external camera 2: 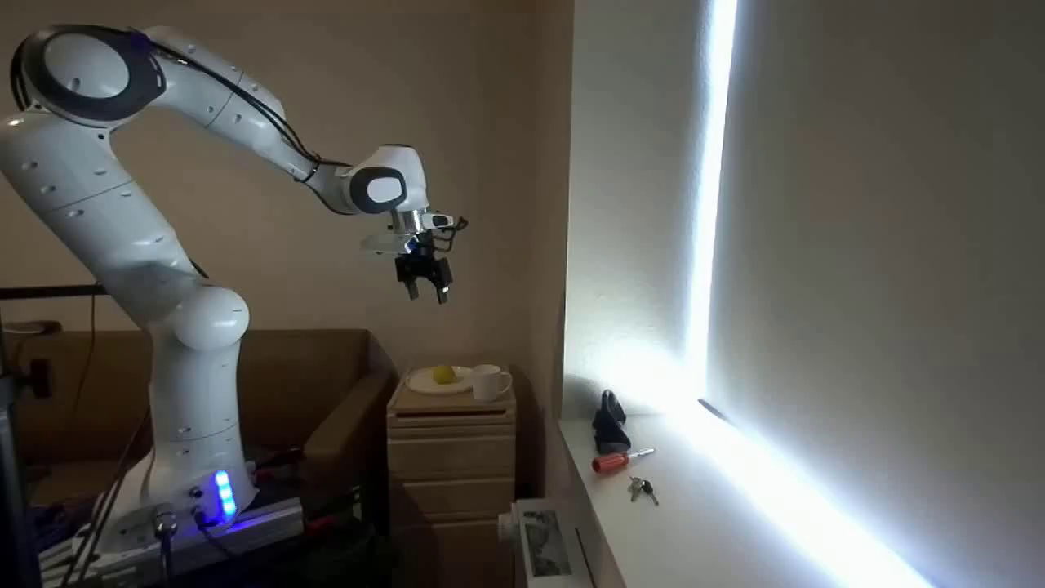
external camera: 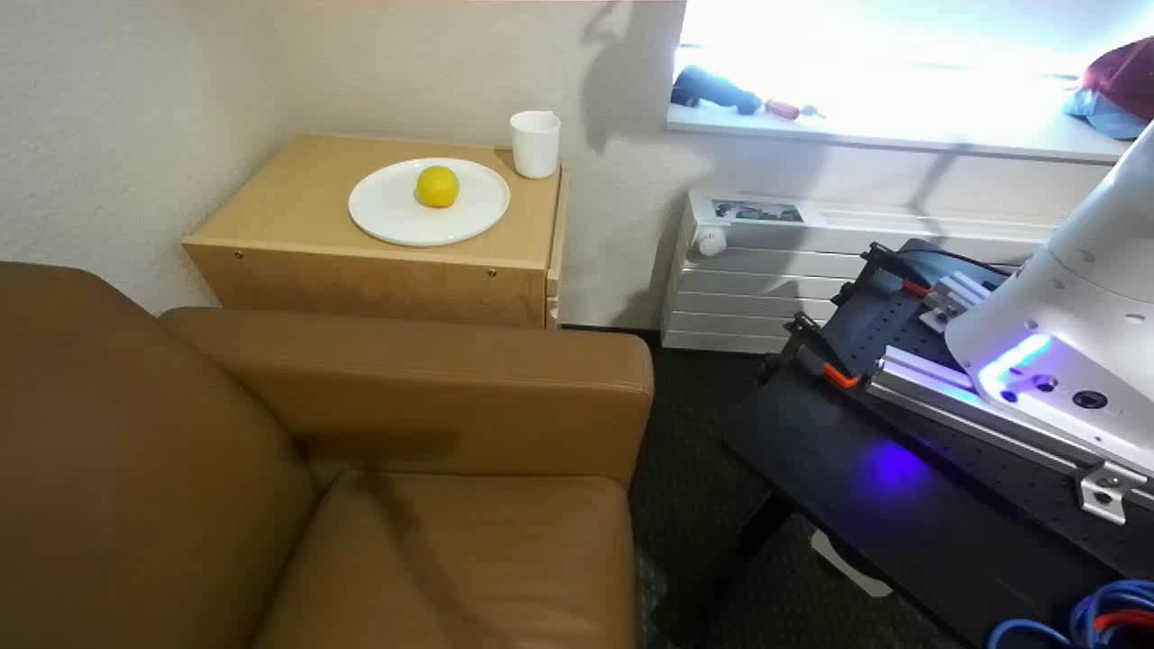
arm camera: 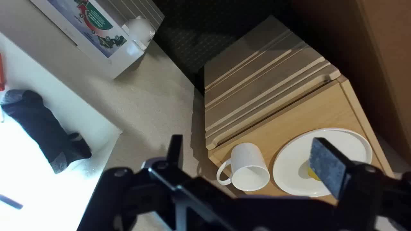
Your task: Open the top drawer of the cabinet.
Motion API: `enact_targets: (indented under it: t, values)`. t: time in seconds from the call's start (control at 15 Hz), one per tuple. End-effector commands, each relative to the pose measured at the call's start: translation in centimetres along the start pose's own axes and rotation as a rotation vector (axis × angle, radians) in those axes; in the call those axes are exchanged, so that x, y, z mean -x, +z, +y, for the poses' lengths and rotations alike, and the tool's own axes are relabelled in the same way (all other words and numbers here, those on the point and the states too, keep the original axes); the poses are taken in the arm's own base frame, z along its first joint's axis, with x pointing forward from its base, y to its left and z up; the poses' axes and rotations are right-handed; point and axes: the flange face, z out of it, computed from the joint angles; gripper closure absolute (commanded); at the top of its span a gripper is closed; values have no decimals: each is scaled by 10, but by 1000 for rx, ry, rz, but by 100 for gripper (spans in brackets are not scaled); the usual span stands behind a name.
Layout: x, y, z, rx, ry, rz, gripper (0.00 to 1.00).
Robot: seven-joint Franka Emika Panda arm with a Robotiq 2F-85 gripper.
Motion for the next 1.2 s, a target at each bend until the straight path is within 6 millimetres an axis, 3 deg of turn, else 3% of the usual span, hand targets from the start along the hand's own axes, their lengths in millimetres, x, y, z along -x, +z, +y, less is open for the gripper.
enact_targets:
  t: [0.0, 0.4, 0.47, 0.53, 0.6, 0.8, 0.93, 1.13]
  values:
    - [0, -1, 0, 0, 0, -1, 0]
    - [0, -1, 0, 0, 0, -1, 0]
    - [4, 13, 18, -18, 98, -25, 0]
    - [10, 34, 25, -62, 135, -93, 0]
    - [19, 68, 28, -125, 105, -113, 0]
    - [46, 131, 15, -268, 150, -210, 0]
    - [62, 176, -2, -373, 179, -285, 0]
    - [72, 239, -46, -458, 332, -415, 0]
